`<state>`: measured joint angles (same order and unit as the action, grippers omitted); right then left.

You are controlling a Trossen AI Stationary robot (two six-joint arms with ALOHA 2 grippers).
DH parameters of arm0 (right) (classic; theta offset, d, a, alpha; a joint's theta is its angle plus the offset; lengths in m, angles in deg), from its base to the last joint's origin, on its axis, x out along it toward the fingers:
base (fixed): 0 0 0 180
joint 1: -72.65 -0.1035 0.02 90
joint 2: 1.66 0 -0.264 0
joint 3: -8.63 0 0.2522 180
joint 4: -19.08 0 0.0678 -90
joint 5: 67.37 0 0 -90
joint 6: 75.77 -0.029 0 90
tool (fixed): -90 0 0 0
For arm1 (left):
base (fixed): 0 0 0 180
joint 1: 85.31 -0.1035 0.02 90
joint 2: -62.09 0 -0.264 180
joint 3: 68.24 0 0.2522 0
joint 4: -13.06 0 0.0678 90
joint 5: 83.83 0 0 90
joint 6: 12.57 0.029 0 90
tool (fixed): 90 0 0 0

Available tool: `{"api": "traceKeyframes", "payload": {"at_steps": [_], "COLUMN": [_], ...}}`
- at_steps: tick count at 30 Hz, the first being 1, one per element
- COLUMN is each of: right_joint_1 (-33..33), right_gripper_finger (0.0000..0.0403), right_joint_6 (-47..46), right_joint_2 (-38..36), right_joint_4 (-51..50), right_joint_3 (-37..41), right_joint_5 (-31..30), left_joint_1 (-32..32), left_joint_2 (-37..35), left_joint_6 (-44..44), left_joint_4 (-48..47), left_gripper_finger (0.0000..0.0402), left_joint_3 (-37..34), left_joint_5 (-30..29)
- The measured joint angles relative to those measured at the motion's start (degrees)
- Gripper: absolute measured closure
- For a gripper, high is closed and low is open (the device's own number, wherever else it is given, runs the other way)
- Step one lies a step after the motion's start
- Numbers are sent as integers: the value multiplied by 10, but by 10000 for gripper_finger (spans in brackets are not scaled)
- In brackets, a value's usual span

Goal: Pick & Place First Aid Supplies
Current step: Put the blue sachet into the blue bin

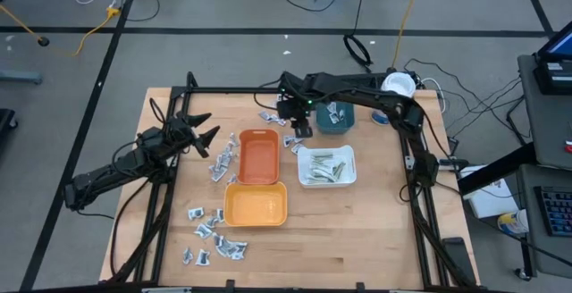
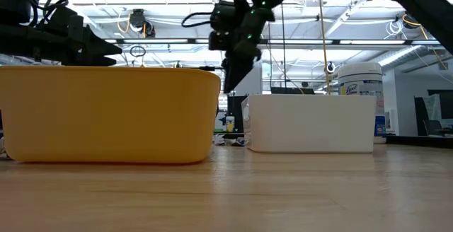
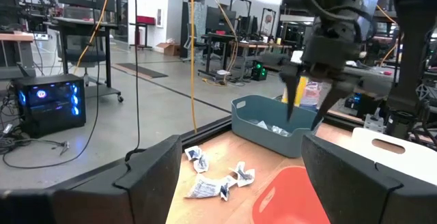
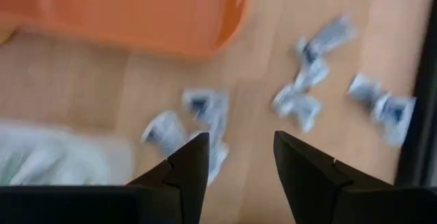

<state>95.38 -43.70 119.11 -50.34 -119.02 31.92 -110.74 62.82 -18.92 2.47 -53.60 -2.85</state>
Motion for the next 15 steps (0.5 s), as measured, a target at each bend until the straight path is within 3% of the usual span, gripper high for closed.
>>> {"api": "traceKeyframes", "payload": {"at_steps": [15], "right_joint_1": [-13], "right_gripper_finger": [245], "right_joint_6": [-79], "right_joint_2": [95], "right_joint_4": [39], "right_joint_3": [1], "right_joint_5": [-1], "left_joint_1": [0], "left_joint_2": [0], "left_joint_6": [0], "left_joint_4": [0], "left_gripper_finger": [94], "left_joint_3": [0], "left_joint_5": [0]}}
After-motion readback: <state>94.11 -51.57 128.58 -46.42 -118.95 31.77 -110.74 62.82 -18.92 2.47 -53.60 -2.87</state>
